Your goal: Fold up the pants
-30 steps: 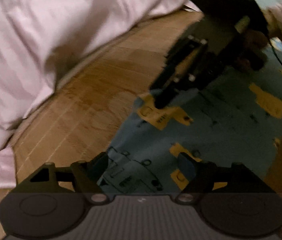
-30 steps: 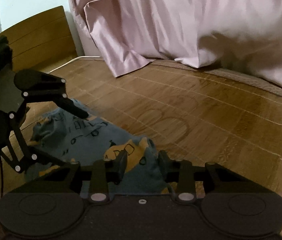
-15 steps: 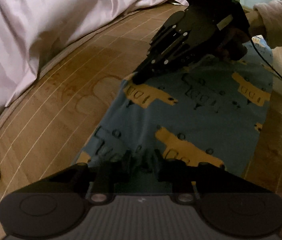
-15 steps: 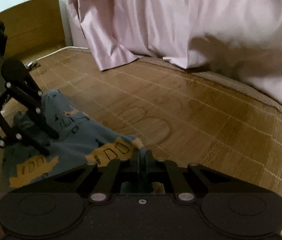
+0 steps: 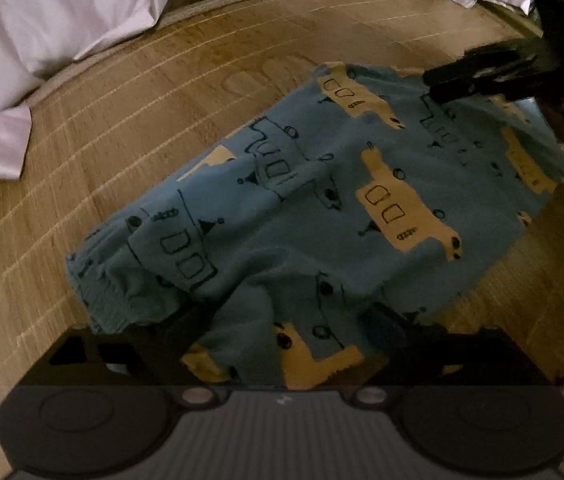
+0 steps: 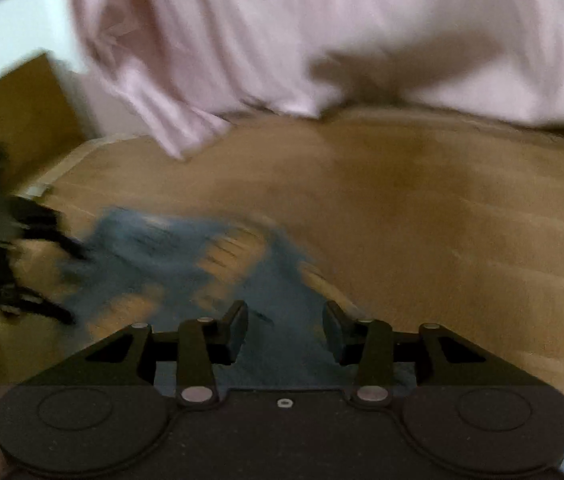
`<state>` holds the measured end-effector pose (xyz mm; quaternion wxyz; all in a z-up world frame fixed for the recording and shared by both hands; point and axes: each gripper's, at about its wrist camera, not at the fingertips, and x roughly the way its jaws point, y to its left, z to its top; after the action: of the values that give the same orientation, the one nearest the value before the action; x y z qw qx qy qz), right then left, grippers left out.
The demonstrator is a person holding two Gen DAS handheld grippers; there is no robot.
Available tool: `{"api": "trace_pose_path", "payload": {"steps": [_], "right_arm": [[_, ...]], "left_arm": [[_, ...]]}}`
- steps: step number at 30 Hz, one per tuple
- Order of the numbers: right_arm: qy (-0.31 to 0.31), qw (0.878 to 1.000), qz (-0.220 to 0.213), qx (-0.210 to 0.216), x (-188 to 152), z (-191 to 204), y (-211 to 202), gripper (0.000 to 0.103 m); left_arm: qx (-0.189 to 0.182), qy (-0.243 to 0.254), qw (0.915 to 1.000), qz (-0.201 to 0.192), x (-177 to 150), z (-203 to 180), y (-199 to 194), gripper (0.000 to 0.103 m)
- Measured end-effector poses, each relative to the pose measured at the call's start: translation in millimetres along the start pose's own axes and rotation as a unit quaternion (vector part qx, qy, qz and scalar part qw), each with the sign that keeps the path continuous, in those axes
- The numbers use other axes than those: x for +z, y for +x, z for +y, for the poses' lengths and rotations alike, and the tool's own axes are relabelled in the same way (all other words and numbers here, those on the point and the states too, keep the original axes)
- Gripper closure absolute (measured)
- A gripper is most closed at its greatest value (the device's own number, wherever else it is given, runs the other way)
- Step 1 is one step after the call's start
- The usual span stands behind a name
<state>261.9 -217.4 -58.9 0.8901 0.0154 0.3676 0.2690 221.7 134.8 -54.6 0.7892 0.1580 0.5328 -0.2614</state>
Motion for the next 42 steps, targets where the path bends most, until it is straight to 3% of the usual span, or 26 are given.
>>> {"api": "trace_pose_path", "payload": {"steps": [1,3,7,9,12,14,17,20,22,24,27,31,36,39,42], "right_arm": [[0.0,1.0,-0.002,-0.027,0,0,-3,0.067],[0.01,0.997,-0.02,-0.074,1,2,-20,0.053],[0.034,0.992,-0.038,-0.115,-12,11,-80,0.027],[0.032,0.987,-0.035,-0.153,-31,18,-110,0.015],[0.062,0.97,-0.027,-0.232,-62,19,-146,0.009],[0.09,0.95,-0.031,-0.296,-82,15,-167,0.007],[0.092,0.917,-0.03,-0.388,-101,3,-187,0.013],[0.086,0.896,-0.04,-0.433,-116,-11,-198,0.021],[0.088,0.891,-0.042,-0.443,-129,-24,-202,0.031],[0.094,0.891,-0.037,-0.443,-137,-35,-199,0.049],[0.09,0.897,-0.032,-0.432,-143,-40,-193,0.06],[0.099,0.908,-0.015,-0.406,-141,-44,-177,0.059],[0.105,0.907,-0.013,-0.408,-139,-43,-172,0.057],[0.109,0.907,-0.012,-0.407,-138,-44,-172,0.057],[0.11,0.907,-0.011,-0.406,-137,-41,-171,0.057]], "left_arm": [[0.005,0.005,1.0,0.001,-2,-2,-2,0.01],[0.015,0.0,0.9999,0.008,-5,-5,-6,0.01],[0.028,-0.014,0.9995,-0.003,-9,-15,-21,0.01],[0.008,-0.039,0.9989,-0.027,-7,-23,-30,0.01],[-0.017,-0.057,0.9955,-0.074,11,-44,-33,0.008],[-0.023,-0.067,0.9924,-0.1,31,-63,-25,0.007],[-0.014,-0.074,0.9882,-0.133,68,-99,-7,0.006],[0.009,-0.067,0.9856,-0.155,100,-137,14,0.005],[0.045,-0.048,0.9869,-0.148,115,-161,30,0.005],[0.073,-0.028,0.988,-0.133,122,-178,43,0.005],[0.094,-0.021,0.9884,-0.117,115,-184,50,0.005],[0.113,-0.048,0.9874,-0.099,97,-166,51,0.005],[0.121,-0.115,0.9818,-0.091,73,-128,49,0.0],[0.095,-0.155,0.9793,-0.09,61,-103,46,0.0],[0.096,-0.158,0.9789,-0.087,54,-87,43,0.0]]}}
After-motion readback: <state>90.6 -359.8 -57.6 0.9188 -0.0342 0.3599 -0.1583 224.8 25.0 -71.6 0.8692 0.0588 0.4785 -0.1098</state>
